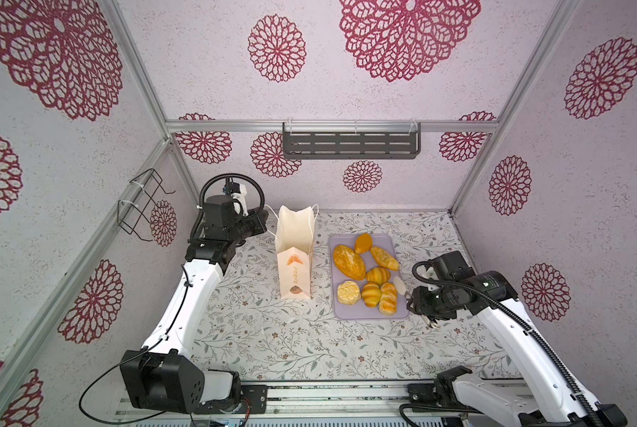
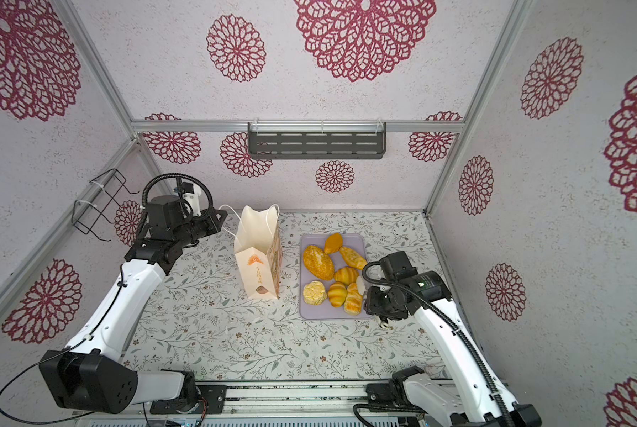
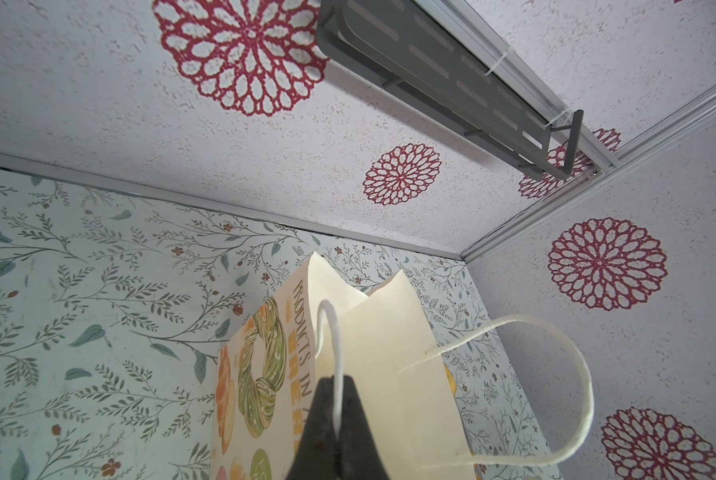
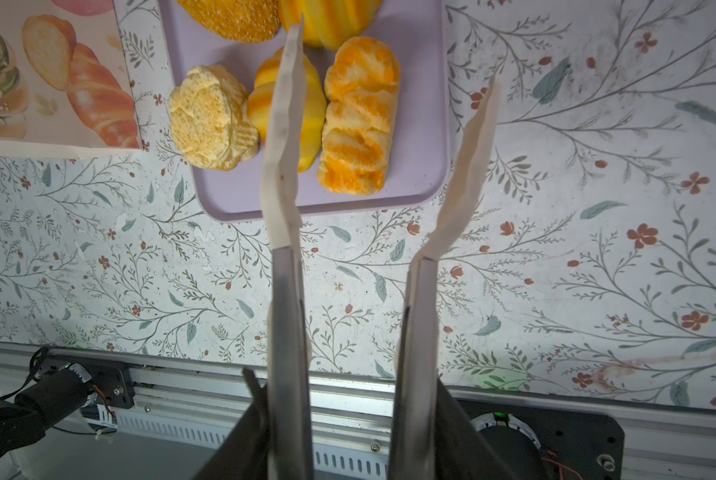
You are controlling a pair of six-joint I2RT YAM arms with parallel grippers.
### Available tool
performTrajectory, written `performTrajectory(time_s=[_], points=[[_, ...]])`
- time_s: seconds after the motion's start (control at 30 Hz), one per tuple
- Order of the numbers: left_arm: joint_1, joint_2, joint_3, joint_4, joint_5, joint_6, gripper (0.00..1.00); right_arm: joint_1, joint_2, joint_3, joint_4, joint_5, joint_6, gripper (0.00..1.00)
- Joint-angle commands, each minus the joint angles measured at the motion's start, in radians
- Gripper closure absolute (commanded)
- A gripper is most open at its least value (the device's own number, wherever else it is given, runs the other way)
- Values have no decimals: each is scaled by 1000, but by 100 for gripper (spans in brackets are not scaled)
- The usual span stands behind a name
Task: Place the fake bread into the paper bag
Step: 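Lift the tongs with the right gripper and carry them over the bread tray, then lower the tongs toward the twisted roll on the tray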
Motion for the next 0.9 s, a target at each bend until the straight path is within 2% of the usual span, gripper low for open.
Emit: performTrajectory(time_s=[0.0,0.3,0.87], points=[[-4,-6,-7,25,-5,1,100,21,1,2,7,-21,28,50],[-4,-3,-9,25,-9,1,100,60,32,-78,72,-54,38,50],[-6,-1,-10,24,-14,1,100,96,87,-123,92,-59,9,52]])
